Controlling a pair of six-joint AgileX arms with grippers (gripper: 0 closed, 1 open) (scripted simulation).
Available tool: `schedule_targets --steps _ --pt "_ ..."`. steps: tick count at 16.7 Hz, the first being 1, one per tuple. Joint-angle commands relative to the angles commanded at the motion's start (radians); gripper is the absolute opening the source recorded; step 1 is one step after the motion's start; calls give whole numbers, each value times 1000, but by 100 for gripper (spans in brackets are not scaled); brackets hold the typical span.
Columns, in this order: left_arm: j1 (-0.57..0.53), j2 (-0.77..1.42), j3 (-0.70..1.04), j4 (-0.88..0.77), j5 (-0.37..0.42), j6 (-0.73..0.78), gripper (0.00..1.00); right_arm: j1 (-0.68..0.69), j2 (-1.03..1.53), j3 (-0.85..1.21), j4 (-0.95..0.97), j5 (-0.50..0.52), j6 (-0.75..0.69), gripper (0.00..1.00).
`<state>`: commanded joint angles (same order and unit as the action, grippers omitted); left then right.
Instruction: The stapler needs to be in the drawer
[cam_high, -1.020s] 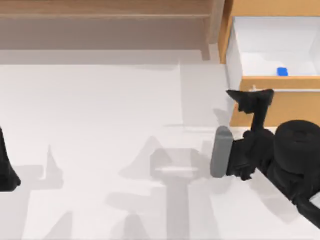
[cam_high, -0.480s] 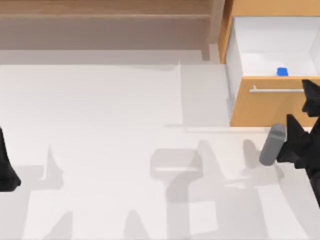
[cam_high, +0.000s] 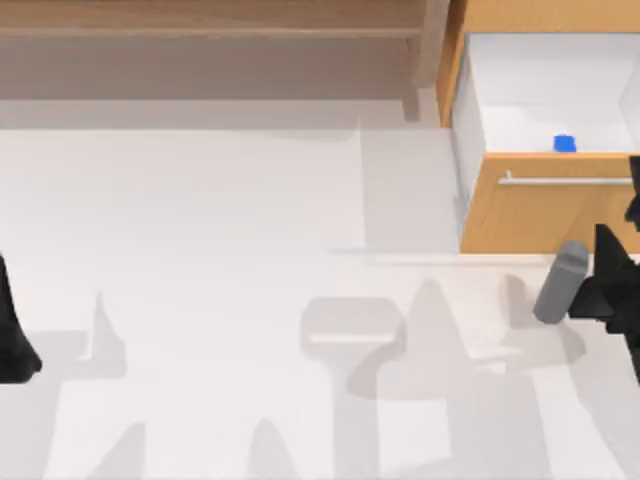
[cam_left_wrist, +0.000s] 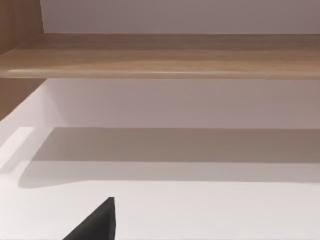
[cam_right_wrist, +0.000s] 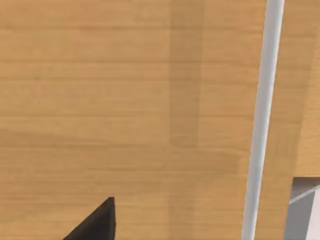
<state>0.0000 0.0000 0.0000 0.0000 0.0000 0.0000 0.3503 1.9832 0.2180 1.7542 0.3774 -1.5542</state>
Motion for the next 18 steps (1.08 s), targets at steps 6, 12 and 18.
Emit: schedule_targets --steps 6,12,18 --pt "0 0 0 0 0 0 100 -37 9 80 -65 -32 -1 100" --pt "0 0 0 0 0 0 100 -42 11 91 -74 -37 -1 92" --pt "0 0 0 0 0 0 100 -42 11 91 -74 -37 -1 47"
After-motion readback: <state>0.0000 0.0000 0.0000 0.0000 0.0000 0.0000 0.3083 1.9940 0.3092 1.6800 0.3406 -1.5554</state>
